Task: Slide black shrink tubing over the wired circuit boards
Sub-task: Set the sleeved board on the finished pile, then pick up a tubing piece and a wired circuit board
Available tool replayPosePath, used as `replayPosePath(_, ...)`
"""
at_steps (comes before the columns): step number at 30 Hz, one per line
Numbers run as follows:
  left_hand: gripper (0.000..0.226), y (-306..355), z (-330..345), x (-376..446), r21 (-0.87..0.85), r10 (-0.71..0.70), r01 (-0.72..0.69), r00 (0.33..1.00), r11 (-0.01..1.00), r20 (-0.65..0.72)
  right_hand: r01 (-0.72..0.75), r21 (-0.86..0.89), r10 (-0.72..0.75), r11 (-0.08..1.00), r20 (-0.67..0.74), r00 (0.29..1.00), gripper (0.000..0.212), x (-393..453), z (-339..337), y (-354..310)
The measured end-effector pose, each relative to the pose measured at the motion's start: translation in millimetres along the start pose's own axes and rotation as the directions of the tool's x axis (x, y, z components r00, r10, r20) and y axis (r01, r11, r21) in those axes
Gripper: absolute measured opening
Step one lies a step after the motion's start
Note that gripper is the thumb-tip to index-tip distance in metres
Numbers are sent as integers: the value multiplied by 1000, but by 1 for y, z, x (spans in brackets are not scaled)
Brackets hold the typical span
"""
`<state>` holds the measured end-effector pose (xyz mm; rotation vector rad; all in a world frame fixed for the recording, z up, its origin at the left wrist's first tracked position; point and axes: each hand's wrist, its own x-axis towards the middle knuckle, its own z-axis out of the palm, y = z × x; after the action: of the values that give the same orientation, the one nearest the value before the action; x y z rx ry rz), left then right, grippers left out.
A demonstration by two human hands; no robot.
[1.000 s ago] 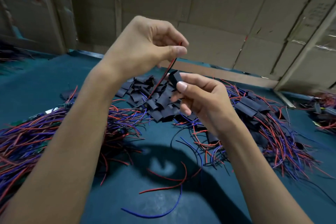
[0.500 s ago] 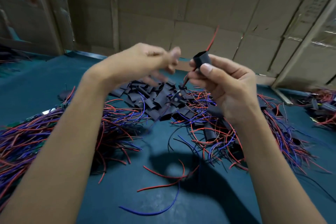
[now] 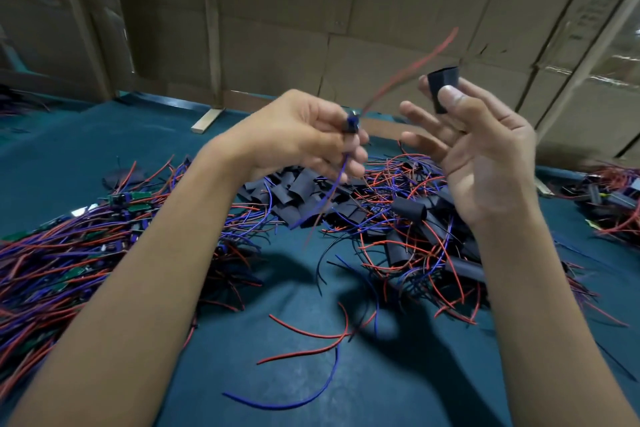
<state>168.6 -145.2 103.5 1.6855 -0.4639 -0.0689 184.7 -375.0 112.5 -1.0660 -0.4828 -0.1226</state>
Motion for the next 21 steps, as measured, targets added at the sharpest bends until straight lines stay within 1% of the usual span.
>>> replayPosePath(2,13,2,-3,1,-165,24,-47,990,985,-138,13,-76,-14,997,-15,1000,27,1,-6,-6)
replayPosePath(4,10,4,-6,2,-307,10,-92,966,947,-260,20,-277,-5,961,53,999,23,0,-12,-11)
replayPosePath(5,10,4,-7,3,-356,-3,-110,954,928,-300,13,-386,27,922,98,995,26,-2,-14,-12)
replayPosePath(7,12,4,-8,4,-395,-28,-122,935,911,-352,-12,-562,131,827,172,976,28,-4,-15,-11)
replayPosePath(9,15,2,-9,4,-403,-59,-113,919,908,-389,-35,-666,238,745,216,947,22,-5,-12,-5)
replayPosePath(12,9,-2,-6,6,-417,-107,-89,899,905,-425,-100,-727,374,680,226,899,21,-7,-8,7)
replayPosePath(14,9,-4,-3,8,-428,-136,-76,885,901,-445,-139,-746,436,652,218,873,20,-7,-5,12)
replayPosePath(17,11,-6,3,12,-428,-177,-54,858,902,-483,-241,-677,506,696,223,833,18,-8,-4,18)
replayPosePath(19,12,-6,9,17,-437,-221,-41,818,898,-531,-298,-631,547,716,242,801,19,-10,-3,23)
replayPosePath(21,13,-8,15,23,-483,-255,-60,788,874,-560,-349,-581,584,735,281,761,25,-11,-1,28)
